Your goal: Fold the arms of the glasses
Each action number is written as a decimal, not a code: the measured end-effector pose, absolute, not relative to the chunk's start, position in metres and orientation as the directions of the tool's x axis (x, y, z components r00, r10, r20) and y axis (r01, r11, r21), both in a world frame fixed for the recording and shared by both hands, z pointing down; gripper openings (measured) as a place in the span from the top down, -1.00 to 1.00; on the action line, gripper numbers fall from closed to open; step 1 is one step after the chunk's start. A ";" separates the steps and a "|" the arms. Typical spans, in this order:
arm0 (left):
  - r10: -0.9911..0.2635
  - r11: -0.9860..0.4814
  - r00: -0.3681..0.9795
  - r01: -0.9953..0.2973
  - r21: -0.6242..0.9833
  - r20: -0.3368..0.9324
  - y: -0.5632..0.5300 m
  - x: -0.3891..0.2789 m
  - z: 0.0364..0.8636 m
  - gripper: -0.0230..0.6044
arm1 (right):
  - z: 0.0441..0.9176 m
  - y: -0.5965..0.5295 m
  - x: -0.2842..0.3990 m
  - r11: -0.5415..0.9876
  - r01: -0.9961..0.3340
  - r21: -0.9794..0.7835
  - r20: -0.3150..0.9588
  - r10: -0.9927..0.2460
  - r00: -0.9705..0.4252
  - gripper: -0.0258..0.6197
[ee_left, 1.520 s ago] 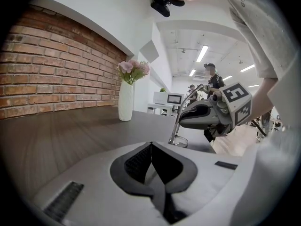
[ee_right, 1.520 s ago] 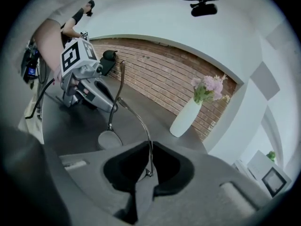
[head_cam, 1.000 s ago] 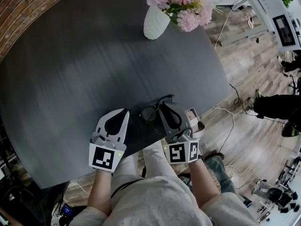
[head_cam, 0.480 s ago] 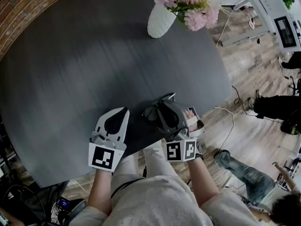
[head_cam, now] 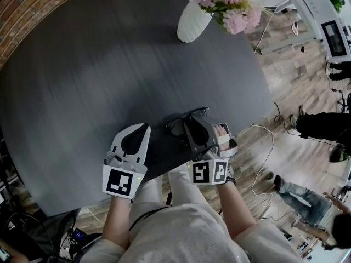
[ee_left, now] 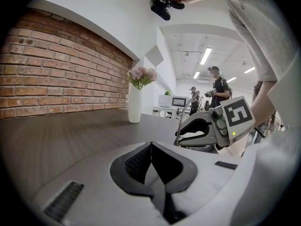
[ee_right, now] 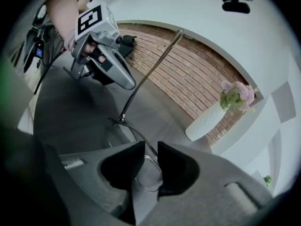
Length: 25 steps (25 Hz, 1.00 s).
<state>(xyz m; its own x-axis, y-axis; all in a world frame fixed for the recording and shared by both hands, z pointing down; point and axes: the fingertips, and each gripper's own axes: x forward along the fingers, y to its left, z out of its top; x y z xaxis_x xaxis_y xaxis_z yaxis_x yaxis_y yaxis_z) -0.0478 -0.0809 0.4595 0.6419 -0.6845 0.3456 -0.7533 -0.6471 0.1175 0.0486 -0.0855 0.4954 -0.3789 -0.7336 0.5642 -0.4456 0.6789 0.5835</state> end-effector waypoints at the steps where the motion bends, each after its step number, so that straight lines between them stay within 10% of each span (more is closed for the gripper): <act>1: -0.686 -0.645 0.640 -0.755 0.119 0.345 -0.081 -0.049 0.459 0.93 | 0.495 -0.087 0.048 0.675 -0.453 0.582 0.563 -0.737 -0.375 0.69; 25: -0.667 -0.691 0.676 -0.718 0.081 0.313 -0.069 -0.041 0.448 0.93 | 0.389 -0.056 0.051 0.641 -0.679 0.357 0.399 -0.762 -0.510 0.66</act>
